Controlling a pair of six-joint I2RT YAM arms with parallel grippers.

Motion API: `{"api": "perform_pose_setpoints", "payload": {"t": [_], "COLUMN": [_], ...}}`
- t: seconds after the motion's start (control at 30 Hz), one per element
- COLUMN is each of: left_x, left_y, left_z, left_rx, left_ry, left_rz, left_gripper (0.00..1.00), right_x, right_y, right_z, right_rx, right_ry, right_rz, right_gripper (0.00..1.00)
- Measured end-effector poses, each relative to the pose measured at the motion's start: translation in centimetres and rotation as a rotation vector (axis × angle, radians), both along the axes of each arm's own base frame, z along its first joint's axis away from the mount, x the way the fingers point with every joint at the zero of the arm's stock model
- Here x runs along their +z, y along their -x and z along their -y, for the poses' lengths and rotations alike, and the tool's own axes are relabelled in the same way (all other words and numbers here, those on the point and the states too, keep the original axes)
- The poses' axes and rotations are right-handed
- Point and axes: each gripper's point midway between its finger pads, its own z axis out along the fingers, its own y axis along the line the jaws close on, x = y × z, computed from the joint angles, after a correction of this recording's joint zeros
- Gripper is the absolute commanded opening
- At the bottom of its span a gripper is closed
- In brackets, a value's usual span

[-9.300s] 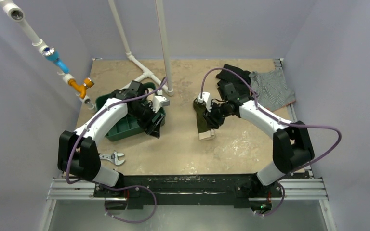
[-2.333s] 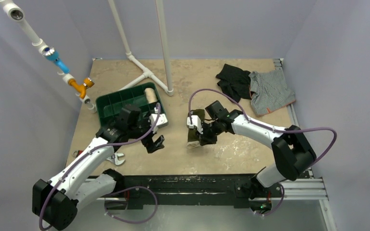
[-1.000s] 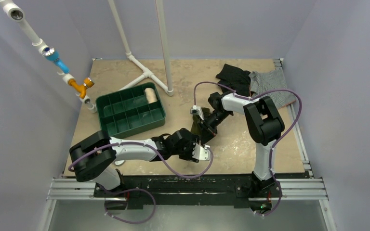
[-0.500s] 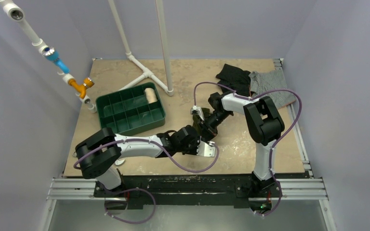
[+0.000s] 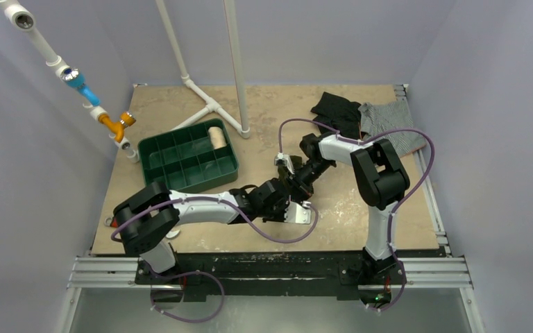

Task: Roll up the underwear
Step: Roll the underwear to the center of the board.

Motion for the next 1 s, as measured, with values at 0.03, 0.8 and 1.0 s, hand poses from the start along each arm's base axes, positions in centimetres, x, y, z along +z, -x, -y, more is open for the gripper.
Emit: {"api": "perform_pose_setpoints", "payload": {"t": [0.03,0.8,1.0], "left_x": [0.0,0.2,0.2], "left_y": [0.0,2.5,3.1], "left_z": [0.0,-1.6,-1.7], "left_rx": [0.002,0.016,0.014], "left_ry": [-0.002,-0.045,-0.064], "left_rz": [-0.009,-0.522,-0.623], "left_gripper": [0.04,0.00,0.00], "right_x": [0.0,3.1,4.5], "right_y": [0.0,0.1,-1.5], "right_z": [0.0,0.1,1.2], "right_rx": [0.000,-0.037,-0.106], "right_ry": [0.001,-0.062,-0.076], "right_rz": [-0.001,0.011,0.057], "right_gripper": [0.00,0.51,0.49]}}
